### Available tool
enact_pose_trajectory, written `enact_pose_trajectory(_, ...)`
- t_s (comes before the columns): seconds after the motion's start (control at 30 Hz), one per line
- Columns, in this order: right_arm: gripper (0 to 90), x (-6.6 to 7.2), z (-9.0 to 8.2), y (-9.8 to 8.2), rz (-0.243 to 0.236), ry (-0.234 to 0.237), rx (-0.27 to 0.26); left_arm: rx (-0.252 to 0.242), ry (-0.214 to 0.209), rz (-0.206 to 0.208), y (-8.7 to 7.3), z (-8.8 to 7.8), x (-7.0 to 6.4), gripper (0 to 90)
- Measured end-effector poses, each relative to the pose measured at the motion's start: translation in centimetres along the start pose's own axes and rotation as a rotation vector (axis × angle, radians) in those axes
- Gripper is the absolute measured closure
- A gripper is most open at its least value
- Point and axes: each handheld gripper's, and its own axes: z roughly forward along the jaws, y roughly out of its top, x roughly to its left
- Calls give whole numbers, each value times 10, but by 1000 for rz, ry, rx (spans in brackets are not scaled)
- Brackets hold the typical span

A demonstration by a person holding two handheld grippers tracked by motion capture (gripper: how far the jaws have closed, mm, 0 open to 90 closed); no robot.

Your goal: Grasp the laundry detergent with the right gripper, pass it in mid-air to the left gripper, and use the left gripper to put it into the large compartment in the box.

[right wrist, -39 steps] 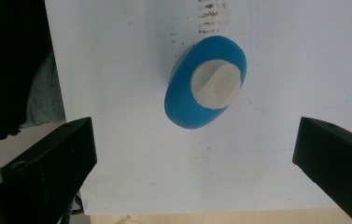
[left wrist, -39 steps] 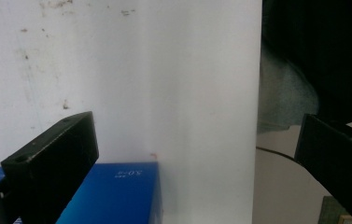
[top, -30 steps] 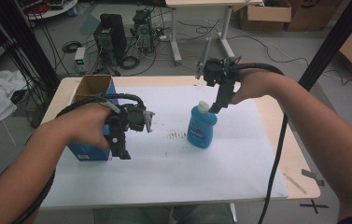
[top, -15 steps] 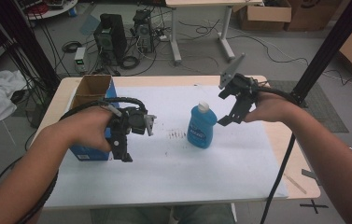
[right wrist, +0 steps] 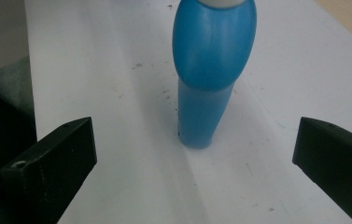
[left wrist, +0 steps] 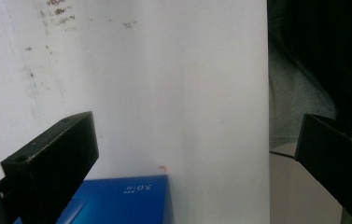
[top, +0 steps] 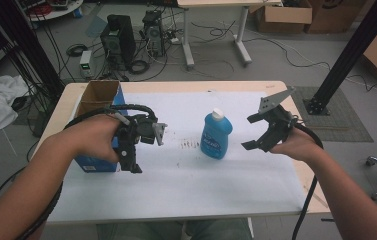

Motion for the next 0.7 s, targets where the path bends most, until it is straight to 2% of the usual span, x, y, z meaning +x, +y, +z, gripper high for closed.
enact_pose_trajectory(0.1, 0, 1, 5, -14, 26, -16, -50, 0, -2, 4, -1, 2, 1, 0)
enact_pose_trajectory(0.13, 0, 2, 7, -18, 30, -39, -67, 1, -5, 4, -1, 3, 1, 1)
enact_pose_trajectory(0.2, 0, 2, 11, -26, 48, -51, -105, 1, -5, 3, -2, 3, 1, 0)
enact_pose_trajectory(0.23, 0, 3, 13, -29, 55, -76, -129, 2, -5, 4, -2, 3, 1, 0)
enact_pose_trajectory(0.27, 0, 3, 15, -32, 64, -73, -144, 0, -5, 1, -3, 3, 1, 1)
enact_pose_trajectory(0.4, 0, 6, 26, -43, 84, -114, -214, -8, -3, -1, -5, 3, 0, 0)
enact_pose_trajectory(0.7, 0, 11, 55, -63, 121, -157, -315, -2, -2, -5, -8, 3, -1, 0)
